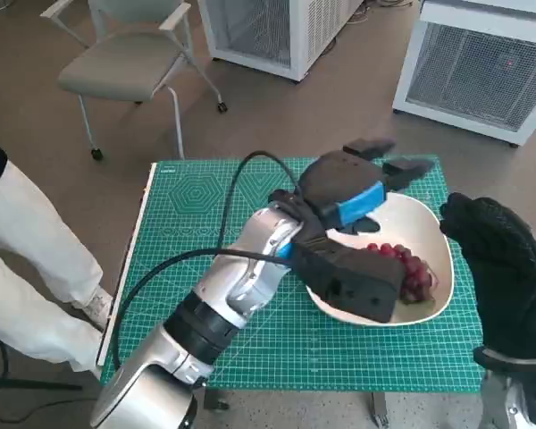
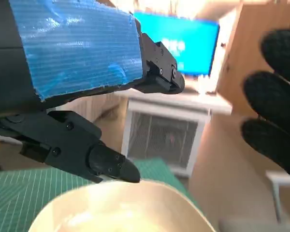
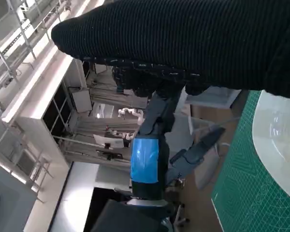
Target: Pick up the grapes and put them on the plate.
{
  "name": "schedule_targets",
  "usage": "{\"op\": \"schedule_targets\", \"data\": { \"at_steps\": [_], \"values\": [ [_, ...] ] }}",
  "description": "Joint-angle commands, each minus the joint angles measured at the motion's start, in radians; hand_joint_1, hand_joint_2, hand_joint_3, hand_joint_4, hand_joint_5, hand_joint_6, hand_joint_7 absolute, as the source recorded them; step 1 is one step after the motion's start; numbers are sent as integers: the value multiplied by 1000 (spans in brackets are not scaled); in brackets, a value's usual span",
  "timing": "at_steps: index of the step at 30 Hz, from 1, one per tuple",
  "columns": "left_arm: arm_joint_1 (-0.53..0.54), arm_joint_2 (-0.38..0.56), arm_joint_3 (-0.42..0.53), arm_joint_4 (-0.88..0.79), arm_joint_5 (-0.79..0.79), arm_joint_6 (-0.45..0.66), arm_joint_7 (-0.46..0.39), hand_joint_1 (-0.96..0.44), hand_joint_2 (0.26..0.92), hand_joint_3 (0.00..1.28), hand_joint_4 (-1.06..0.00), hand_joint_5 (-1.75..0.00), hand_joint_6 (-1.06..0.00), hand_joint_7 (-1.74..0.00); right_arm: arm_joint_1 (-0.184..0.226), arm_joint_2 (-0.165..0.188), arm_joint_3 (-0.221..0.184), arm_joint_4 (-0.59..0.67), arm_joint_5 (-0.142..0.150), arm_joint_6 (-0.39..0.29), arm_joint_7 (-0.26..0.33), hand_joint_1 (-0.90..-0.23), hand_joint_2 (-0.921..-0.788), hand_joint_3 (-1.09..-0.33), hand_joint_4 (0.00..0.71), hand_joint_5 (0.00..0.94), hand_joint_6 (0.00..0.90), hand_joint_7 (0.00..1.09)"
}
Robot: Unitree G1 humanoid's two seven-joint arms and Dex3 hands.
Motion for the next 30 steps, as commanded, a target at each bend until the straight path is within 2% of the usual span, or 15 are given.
{"op": "schedule_targets", "data": {
  "at_steps": [1,6,13,16,21,27,30],
  "values": [
    [62,37,85,11,-95,-80,38,-424,920,28,-218,0,-366,-20,12,-2,5,13,-1,11,5,-318,-921,-582,406,850,286,1005],
    [136,42,210,19,-276,-183,15,-450,921,44,-230,-6,-373,-20,10,-4,9,12,1,12,8,-321,-921,-581,407,850,286,1006],
    [270,12,396,1,-663,-278,-212,-484,921,43,-284,-23,-397,-26,2,-7,11,18,6,16,14,-323,-921,-581,408,849,286,1006],
    [328,3,454,-13,-775,-306,-273,-458,921,40,-298,-22,-400,-23,-5,-9,11,23,10,21,17,-323,-921,-581,408,849,286,1006],
    [364,6,481,-7,-804,-357,-286,-434,921,44,-305,-17,-400,-19,-9,-10,10,25,12,25,20,-323,-921,-581,409,848,287,1005],
    [368,3,494,-2,-809,-369,-303,-430,921,46,-308,-13,-400,-16,-10,-11,10,26,13,26,21,-323,-921,-581,409,846,287,1004],
    [405,8,518,-9,-836,-375,-324,-422,921,46,-310,-11,-401,-14,-13,-12,12,27,15,30,23,-323,-921,-580,410,846,288,1003]
  ]
}}
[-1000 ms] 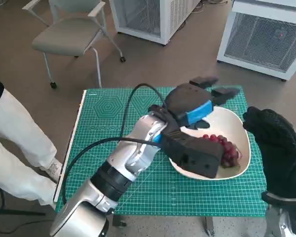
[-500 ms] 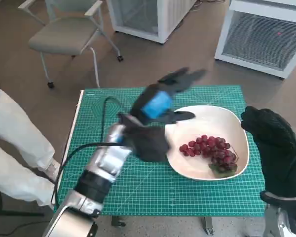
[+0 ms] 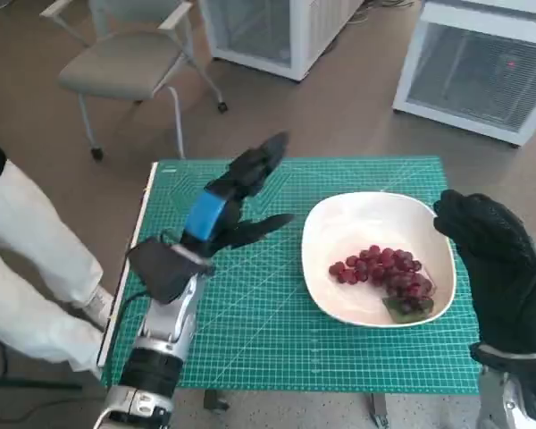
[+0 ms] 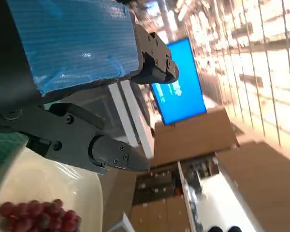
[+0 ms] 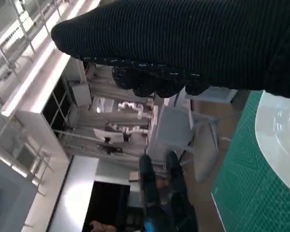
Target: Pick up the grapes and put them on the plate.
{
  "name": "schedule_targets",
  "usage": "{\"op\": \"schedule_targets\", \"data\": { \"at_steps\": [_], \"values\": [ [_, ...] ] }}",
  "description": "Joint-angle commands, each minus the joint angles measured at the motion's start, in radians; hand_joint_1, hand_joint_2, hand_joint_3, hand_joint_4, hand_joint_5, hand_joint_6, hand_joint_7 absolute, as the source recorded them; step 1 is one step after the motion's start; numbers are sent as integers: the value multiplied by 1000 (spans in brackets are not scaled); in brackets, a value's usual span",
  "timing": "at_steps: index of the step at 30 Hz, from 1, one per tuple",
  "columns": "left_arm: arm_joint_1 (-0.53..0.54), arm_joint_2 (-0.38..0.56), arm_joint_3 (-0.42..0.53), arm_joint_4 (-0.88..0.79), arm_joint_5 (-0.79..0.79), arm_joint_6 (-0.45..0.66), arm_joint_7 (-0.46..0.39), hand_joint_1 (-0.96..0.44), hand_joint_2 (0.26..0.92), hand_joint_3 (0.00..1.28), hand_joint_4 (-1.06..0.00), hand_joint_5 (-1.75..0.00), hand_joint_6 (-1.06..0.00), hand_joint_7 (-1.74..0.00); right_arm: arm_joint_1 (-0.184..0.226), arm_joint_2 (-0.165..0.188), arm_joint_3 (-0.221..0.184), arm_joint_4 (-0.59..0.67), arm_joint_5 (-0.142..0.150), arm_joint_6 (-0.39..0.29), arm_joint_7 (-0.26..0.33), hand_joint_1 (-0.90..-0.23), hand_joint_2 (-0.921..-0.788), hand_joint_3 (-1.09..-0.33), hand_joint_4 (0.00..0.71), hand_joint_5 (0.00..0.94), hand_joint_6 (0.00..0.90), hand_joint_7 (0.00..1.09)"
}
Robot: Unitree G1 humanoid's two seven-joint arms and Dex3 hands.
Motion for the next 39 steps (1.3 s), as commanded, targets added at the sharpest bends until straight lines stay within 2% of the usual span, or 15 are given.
{"op": "schedule_targets", "data": {
  "at_steps": [1,8,19,39],
  "values": [
    [46,-5,36,-28,-60,-20,-46,-416,921,47,-310,-11,-401,-14,4,-5,5,17,9,23,11,-323,-921,-580,410,845,288,1003],
    [156,-11,87,-105,-185,60,-131,-364,921,64,-344,-20,-418,-17,-12,-15,8,25,18,48,27,-323,-921,-580,411,844,290,1004],
    [194,-17,107,-152,-195,101,-139,-328,921,70,-401,-28,-473,-32,-19,-19,6,23,32,68,42,-323,-921,-581,415,850,289,1005],
    [238,0,98,-234,-177,168,-161,-301,921,72,-406,-10,-459,-11,-27,-25,8,34,38,70,58,-318,-921,-586,409,861,286,1010]
  ]
}}
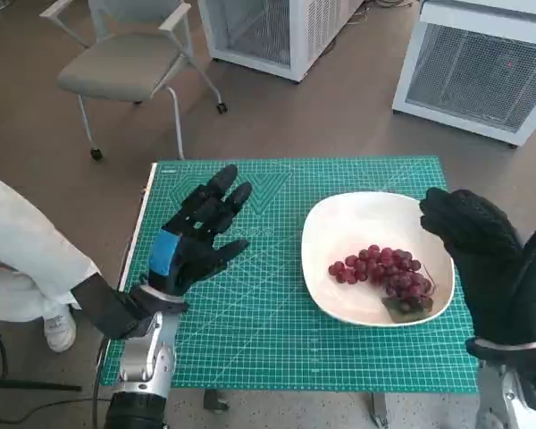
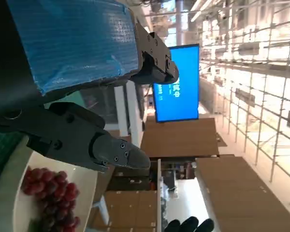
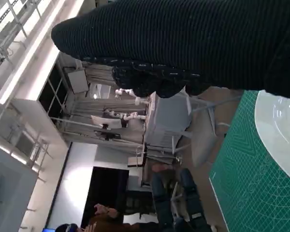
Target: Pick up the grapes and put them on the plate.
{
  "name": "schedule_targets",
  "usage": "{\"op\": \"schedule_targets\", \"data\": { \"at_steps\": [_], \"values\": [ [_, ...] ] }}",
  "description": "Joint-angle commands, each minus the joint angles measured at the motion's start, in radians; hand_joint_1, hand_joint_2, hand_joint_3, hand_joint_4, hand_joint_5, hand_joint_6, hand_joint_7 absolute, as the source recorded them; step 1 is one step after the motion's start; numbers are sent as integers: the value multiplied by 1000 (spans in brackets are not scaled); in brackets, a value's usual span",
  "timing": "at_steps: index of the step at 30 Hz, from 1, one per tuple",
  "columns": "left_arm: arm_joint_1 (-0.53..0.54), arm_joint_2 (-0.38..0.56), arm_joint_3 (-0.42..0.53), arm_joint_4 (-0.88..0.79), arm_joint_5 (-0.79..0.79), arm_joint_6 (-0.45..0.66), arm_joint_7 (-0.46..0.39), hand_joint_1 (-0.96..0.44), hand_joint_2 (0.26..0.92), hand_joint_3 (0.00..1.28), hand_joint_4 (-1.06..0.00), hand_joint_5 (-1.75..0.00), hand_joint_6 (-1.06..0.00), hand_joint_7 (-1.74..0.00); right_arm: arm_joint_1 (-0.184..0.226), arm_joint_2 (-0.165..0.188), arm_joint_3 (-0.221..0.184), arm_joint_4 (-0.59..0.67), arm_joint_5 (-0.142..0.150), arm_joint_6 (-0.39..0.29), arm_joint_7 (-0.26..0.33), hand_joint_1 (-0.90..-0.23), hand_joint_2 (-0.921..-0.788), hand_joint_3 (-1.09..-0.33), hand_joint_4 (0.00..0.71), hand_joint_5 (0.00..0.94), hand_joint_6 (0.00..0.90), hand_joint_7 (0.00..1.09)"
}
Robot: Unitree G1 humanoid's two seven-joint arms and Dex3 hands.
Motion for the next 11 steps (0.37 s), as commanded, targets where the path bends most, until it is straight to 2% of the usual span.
{"op": "schedule_targets", "data": {
  "at_steps": [1,11],
  "values": [
    [14,13,-2,-31,2,21,-9,-300,921,72,-407,-10,-459,-10,2,-8,1,19,2,15,9,-317,-921,-587,409,861,285,1011],
    [18,12,0,-34,-3,33,-25,-295,921,76,-394,-1,-457,-6,-2,-10,2,20,3,18,12,-315,-921,-588,407,864,284,1012]
  ]
}}
